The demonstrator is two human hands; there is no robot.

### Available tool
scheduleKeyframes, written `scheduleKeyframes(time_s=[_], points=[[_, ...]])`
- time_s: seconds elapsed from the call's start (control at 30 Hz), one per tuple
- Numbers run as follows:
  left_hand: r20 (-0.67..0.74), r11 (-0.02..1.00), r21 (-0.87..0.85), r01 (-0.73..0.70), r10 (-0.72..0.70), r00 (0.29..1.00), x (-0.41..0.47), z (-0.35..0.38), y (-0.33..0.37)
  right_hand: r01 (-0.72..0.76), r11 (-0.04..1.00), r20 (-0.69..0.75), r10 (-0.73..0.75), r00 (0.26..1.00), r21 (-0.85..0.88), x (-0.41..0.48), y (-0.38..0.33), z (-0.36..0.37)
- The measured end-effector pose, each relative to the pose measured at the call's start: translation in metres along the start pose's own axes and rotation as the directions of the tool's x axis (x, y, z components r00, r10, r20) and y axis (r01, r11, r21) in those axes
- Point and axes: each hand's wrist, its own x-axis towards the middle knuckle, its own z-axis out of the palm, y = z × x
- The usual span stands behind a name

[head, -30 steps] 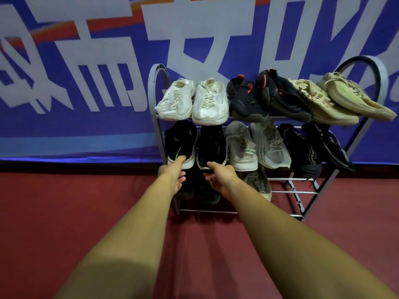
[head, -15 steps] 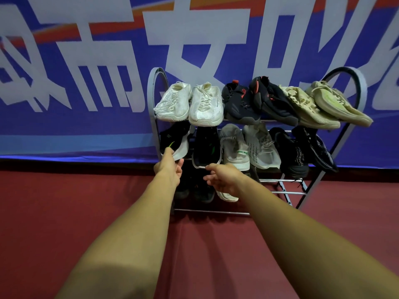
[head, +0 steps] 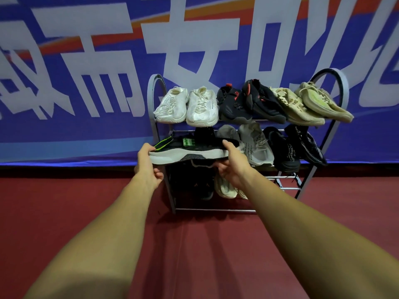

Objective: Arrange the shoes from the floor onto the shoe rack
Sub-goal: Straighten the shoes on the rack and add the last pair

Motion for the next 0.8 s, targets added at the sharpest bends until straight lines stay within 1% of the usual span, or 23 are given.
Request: scheduleKeyframes(time_s=[0.1, 0.23, 0.3, 0.37, 0.47, 0.53, 0.6, 0.67, 0.73, 0.8], points=[[0.056, 0.999, 0.008, 0.047, -0.048, 0.997, 0.0, -0.008, 0.006, -0.012, 0.992, -0.046, 0.018, 0.999, 0.122, 0.002, -0.005, -0.006], [0.06, 0.995, 0.01, 0.097, -0.098, 0.993, 0.001, 0.0, 0.005, -0.023, 0.991, -0.109, 0.038, 0.993, 0.133, 0.006, -0.003, -0.013], [0.06, 0.994, 0.019, 0.108, -0.109, 0.992, 0.002, 0.007, -0.001, -0.028, 0.984, -0.13, 0.051, 0.99, 0.175, 0.004, -0.001, -0.016], [0.076, 0.99, 0.088, 0.114, -0.121, 0.99, 0.002, 0.017, -0.009, -0.014, 0.975, -0.159, 0.05, 0.986, 0.22, 0.002, 0.0, -0.019], [0.123, 0.968, 0.222, 0.12, -0.15, 0.981, -0.005, 0.036, -0.021, 0.035, 0.975, -0.19, 0.007, 0.982, 0.218, 0.0, -0.005, -0.02], [0.194, 0.957, 0.265, 0.117, -0.172, 0.966, -0.012, 0.05, -0.027, 0.048, 0.973, -0.157, -0.012, 0.987, 0.227, -0.002, -0.006, -0.017], [0.264, 0.956, 0.269, 0.12, -0.193, 0.945, -0.017, 0.063, -0.033, 0.029, 0.976, -0.085, -0.011, 0.996, 0.216, -0.007, -0.004, -0.011], [0.265, 0.959, 0.263, 0.101, -0.173, 0.949, -0.016, 0.071, -0.037, 0.011, 0.985, -0.028, -0.006, 1.0, 0.172, -0.01, 0.002, -0.007], [0.232, 0.961, 0.267, 0.069, -0.133, 0.964, -0.013, 0.071, -0.039, 0.005, 0.991, 0.033, -0.009, 0.999, 0.13, -0.01, 0.006, -0.007], [0.22, 0.961, 0.269, 0.066, -0.128, 0.967, -0.01, 0.066, -0.036, -0.009, 0.996, 0.086, 0.002, 0.996, 0.083, -0.011, 0.005, -0.006]])
